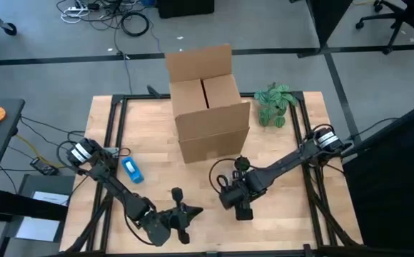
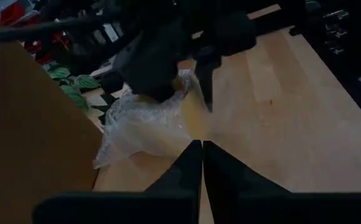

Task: Wrap mug
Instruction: Put the wrapped yellow mug into the brown box

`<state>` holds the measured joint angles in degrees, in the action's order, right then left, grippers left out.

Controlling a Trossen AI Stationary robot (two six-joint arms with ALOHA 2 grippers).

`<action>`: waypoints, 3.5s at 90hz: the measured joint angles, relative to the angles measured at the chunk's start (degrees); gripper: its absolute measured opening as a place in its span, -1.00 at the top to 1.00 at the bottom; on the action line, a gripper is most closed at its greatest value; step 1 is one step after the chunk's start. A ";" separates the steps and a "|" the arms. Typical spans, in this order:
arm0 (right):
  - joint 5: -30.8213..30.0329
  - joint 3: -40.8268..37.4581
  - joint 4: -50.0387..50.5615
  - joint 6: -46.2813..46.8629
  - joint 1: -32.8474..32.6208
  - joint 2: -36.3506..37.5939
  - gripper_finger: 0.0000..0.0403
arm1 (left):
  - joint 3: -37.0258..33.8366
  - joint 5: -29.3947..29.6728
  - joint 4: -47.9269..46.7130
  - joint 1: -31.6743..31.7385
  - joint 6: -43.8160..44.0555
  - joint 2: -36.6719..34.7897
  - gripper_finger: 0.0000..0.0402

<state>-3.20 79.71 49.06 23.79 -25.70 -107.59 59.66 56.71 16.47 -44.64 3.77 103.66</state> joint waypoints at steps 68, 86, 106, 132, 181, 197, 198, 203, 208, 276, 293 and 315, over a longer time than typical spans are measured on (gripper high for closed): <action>-2.34 20.28 7.33 -2.98 -2.35 -0.08 0.99 | 0.00 1.36 -11.34 -3.00 4.37 -5.19 1.00; -7.41 36.25 5.29 -16.88 -2.69 -0.09 0.99 | 0.00 1.81 -18.37 -5.47 10.53 -8.42 1.00; -12.23 49.61 -3.08 -33.05 3.58 -0.07 1.00 | 0.00 1.90 -18.82 -5.40 11.44 -8.41 1.00; -19.12 54.90 -11.52 -23.45 23.36 2.97 1.00 | 0.00 1.91 -19.01 -2.50 10.27 -8.41 1.00; 22.32 54.94 22.40 21.18 47.76 -0.31 1.00 | 0.00 -0.62 -24.10 2.32 10.06 -8.41 1.00; 30.47 54.96 30.01 19.28 42.53 0.21 1.00 | 0.00 -2.84 -28.41 1.50 10.40 -8.41 1.00; 31.30 54.96 30.12 19.04 42.16 0.28 1.00 | 0.00 -2.89 -28.55 1.44 10.40 -8.41 1.00; 33.60 55.00 30.21 17.29 40.35 0.66 1.00 | 0.00 -2.93 -29.06 1.28 10.33 -8.41 1.00; 35.27 55.02 29.81 15.63 39.07 0.89 1.00 | 0.00 -2.99 -29.13 1.25 9.99 -8.41 1.00; 8.35 37.31 10.77 12.58 44.30 0.86 1.00 | 0.00 -2.94 -30.12 2.69 8.80 -8.41 1.00; 8.44 26.33 2.32 10.67 43.79 0.85 1.00 | 0.00 -2.94 -30.12 2.69 9.76 -8.41 1.00; 1.42 16.59 -3.95 12.17 42.56 1.05 0.96 | 0.00 -2.95 -30.14 2.69 9.81 -8.41 1.00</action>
<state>-1.78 96.30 45.11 35.96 16.87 -106.54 59.66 53.76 -13.67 -41.95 13.58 95.24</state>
